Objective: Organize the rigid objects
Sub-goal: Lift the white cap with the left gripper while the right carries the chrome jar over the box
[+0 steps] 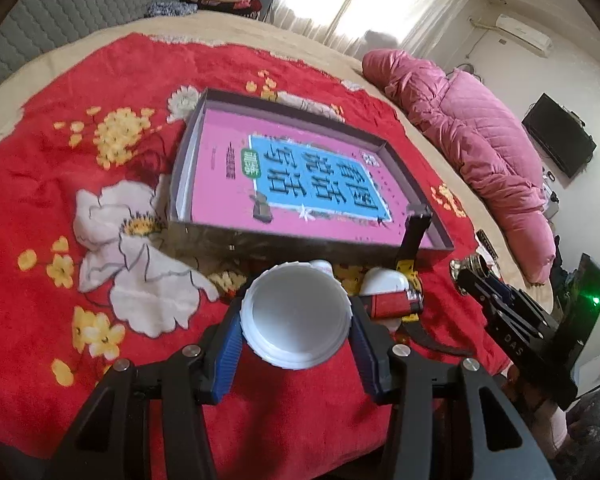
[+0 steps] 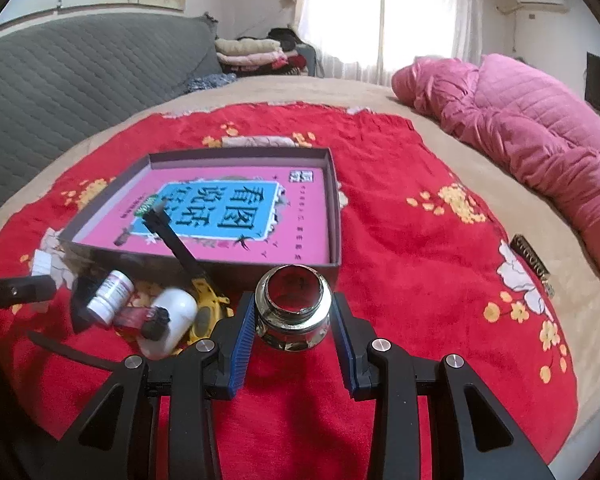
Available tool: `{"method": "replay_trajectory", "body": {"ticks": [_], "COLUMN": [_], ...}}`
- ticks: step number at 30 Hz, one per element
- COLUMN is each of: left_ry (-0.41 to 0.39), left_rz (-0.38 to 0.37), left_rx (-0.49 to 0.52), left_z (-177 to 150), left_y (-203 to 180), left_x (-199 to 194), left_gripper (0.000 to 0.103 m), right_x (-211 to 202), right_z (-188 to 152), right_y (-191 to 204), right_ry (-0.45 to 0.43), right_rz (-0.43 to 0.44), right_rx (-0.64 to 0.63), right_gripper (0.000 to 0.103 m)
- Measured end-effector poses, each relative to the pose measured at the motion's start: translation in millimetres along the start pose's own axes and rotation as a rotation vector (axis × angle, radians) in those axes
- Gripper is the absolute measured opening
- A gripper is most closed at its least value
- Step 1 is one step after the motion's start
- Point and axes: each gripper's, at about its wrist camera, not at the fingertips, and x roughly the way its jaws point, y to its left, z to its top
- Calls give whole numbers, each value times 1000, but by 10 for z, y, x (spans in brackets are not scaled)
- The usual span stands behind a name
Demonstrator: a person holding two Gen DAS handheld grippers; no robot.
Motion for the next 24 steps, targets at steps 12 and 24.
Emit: {"method": "replay_trajectory", "body": {"ticks": [12,24], "left_ry": [-85,-156], "left_rz": [46,91], "left_rx": [-27,16], "left_z": [202,385], "left_y": [198,157], "left_x": [-60,12], "left_gripper": [50,50], "right_x": [-106,-47], "right_z": [114,294], "right_y": [80,77], "right_ry": [-49,-64], "right_rz": [-2,-24], "right_rx": [-10,24], "right_gripper": [38,38]}}
